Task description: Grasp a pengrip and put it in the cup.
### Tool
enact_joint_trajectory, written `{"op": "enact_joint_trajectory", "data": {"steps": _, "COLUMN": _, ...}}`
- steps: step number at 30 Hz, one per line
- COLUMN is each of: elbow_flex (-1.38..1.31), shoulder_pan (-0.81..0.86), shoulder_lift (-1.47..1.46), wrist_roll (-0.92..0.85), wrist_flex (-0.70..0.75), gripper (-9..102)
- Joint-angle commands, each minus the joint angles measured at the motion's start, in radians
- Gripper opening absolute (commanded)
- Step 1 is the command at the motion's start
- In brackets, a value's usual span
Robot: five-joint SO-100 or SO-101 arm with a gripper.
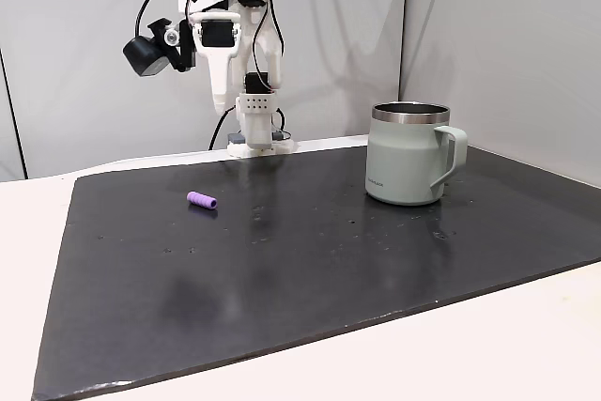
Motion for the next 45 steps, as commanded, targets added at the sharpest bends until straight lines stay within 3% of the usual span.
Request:
{"op": "enact_joint_trajectory", "data": {"steps": 1, "elbow_flex": -0.097, "shoulder_pan": 0.012, "shoulder_lift": -0.043, "wrist_roll": -0.015, "wrist_flex": 0.005, "gripper": 20}}
{"op": "enact_joint_trajectory", "data": {"steps": 23, "elbow_flex": -0.316, "shoulder_pan": 0.034, "shoulder_lift": -0.491, "wrist_roll": 0.014, "wrist_flex": -0.037, "gripper": 22}}
{"op": "enact_joint_trajectory", "data": {"steps": 45, "elbow_flex": -0.390, "shoulder_pan": 0.069, "shoulder_lift": -0.675, "wrist_roll": 0.031, "wrist_flex": -0.054, "gripper": 22}}
